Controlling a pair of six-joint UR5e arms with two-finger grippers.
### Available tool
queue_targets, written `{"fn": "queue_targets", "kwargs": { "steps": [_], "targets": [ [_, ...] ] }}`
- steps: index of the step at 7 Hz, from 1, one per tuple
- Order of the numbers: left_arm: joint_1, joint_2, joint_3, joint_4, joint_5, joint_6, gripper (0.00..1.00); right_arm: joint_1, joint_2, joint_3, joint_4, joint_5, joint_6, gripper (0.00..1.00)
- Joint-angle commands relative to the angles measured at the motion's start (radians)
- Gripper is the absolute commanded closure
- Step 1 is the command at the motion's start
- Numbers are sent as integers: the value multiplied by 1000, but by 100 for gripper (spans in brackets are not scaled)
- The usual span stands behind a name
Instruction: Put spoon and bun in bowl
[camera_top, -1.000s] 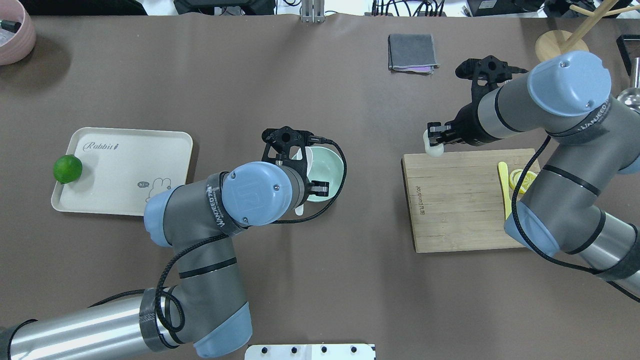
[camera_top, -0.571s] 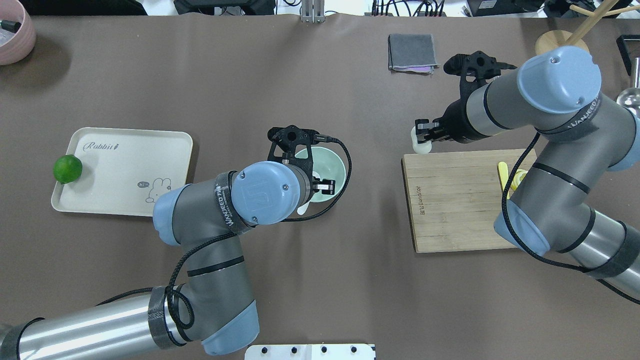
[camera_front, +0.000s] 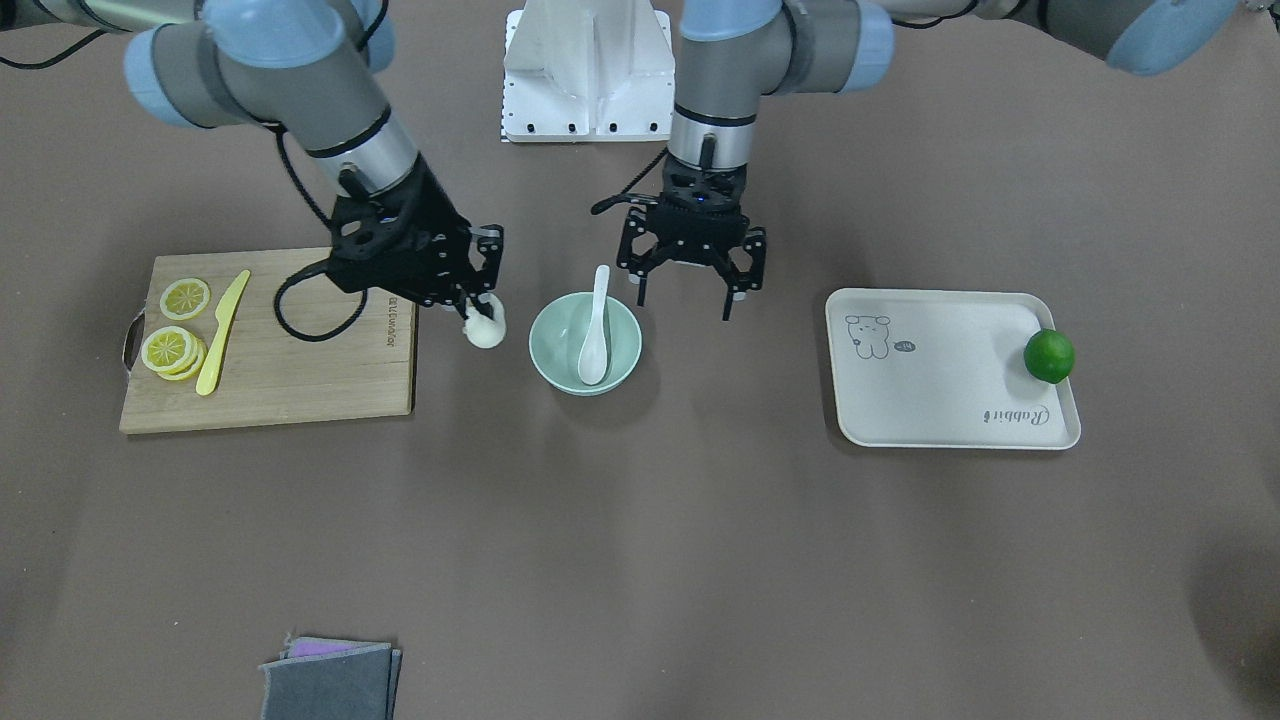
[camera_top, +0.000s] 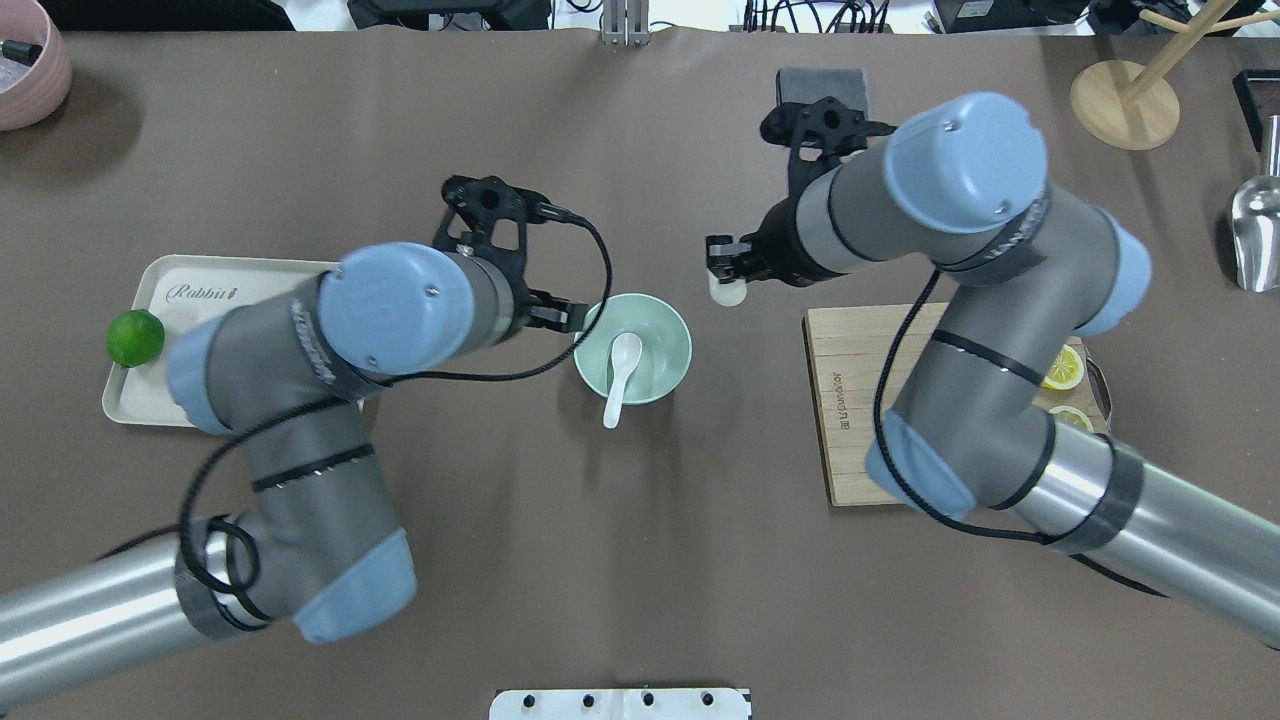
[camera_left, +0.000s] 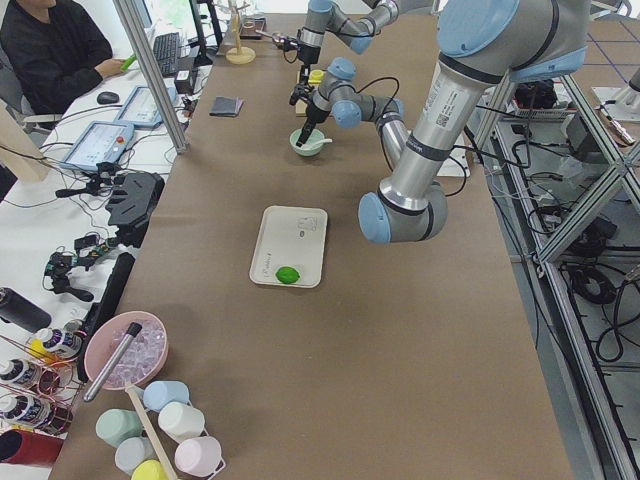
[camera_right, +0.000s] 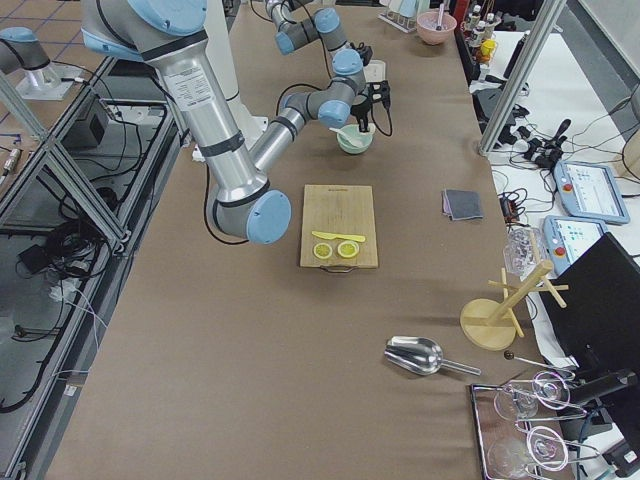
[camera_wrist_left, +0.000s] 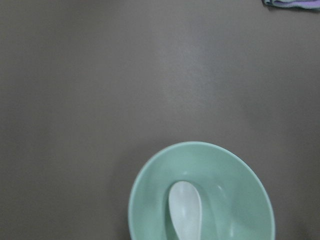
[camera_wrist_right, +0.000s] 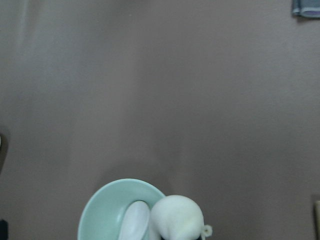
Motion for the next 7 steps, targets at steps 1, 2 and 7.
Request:
{"fn": "queue_targets", "kwargs": {
  "steps": [1,2,7],
  "targets": [
    [-226,136,-63,-11,-208,240,2,-95,128,-140,7,-127,56,100],
    [-292,196,-54,-72,-247,336,2,-124,128,-172,8,-173,51,100],
    [-310,208,7,-138,-240,337,2,-138,101,-132,5,-157,54,0]
  ]
}}
